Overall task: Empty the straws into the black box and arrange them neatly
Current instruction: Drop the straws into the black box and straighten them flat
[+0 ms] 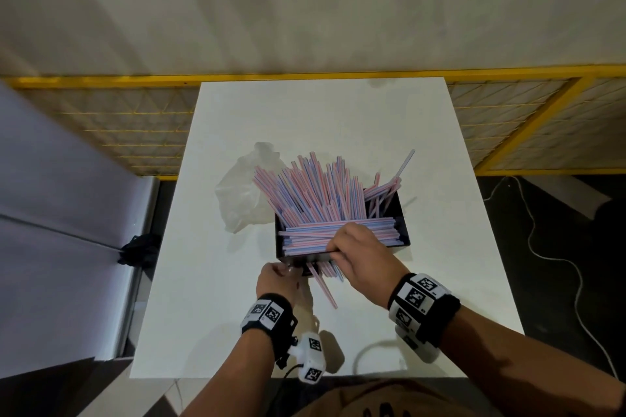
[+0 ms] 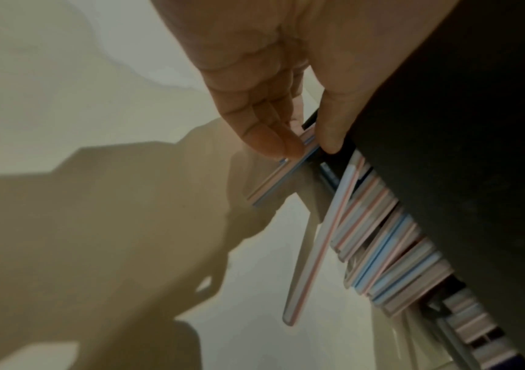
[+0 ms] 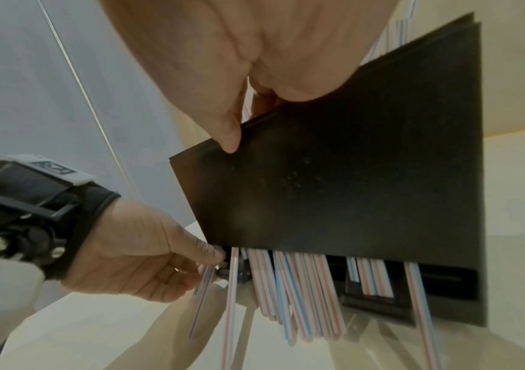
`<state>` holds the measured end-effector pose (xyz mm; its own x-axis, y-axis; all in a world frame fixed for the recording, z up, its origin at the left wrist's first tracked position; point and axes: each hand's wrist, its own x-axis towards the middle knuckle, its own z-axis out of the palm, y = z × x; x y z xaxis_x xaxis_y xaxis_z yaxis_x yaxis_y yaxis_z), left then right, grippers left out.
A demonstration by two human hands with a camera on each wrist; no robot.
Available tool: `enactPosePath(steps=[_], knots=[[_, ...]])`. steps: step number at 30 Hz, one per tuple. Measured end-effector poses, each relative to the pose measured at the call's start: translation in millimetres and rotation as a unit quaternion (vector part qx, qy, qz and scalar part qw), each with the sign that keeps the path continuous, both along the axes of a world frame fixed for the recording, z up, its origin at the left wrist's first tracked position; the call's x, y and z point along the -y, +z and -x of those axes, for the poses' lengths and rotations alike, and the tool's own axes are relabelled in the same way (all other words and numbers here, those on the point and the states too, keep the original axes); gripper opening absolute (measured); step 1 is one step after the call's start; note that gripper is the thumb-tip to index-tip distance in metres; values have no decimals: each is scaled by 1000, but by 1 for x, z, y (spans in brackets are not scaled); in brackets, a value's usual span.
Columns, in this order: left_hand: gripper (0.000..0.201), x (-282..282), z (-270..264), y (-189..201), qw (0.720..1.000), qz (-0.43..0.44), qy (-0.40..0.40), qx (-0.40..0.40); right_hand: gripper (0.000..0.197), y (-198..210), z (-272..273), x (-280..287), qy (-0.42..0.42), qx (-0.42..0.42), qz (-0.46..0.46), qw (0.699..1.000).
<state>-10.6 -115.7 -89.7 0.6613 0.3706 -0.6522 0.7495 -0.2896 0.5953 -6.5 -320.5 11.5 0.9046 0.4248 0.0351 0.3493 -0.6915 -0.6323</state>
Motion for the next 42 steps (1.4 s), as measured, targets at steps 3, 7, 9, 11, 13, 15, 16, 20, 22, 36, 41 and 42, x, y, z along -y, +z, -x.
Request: enactPosePath(steps=[3,7,9,11,13,15,16,20,22,36,41,42], knots=[[25,-3,3,-1,999,-28,-30,-2,8,1,-1,-2,-12,-4,-9,1000],[24,-2,22,-10,995,0,-89,-50,4,0,-2,-7,-36,3,-29,999],[28,2,31,-14,993,59,-81,-67,3,-1,-3,-8,-39,2,-33,999],[32,9,34,-13,988,112,-70,-74,2,-3,-4,-7,-40,1,-34,999],[33,17,32,-7,982,160,-61,-81,1,-5,-3,-7,-39,1,-33,999],[44,26,29,-4,974,208,-40,-80,1,-6,-3,-7,-39,4,-33,999],[40,30,27,-3,971,221,-34,-82,1,-6,-3,-7,-39,5,-34,999],[36,33,25,-7,975,205,-42,-76,2,-5,-2,-6,-34,7,-32,999],[32,30,28,-13,974,209,-40,-73,1,-5,-3,-6,-31,4,-26,999],[40,-50,80,-3,968,28,-213,-127,6,-7,-4,-7,-23,1,-13,1000],[42,-76,91,33,968,40,-223,-113,3,-5,-5,-6,-23,-2,-16,1000],[43,-80,91,42,968,32,-225,-105,2,-3,-4,-5,-22,-3,-15,1000]])
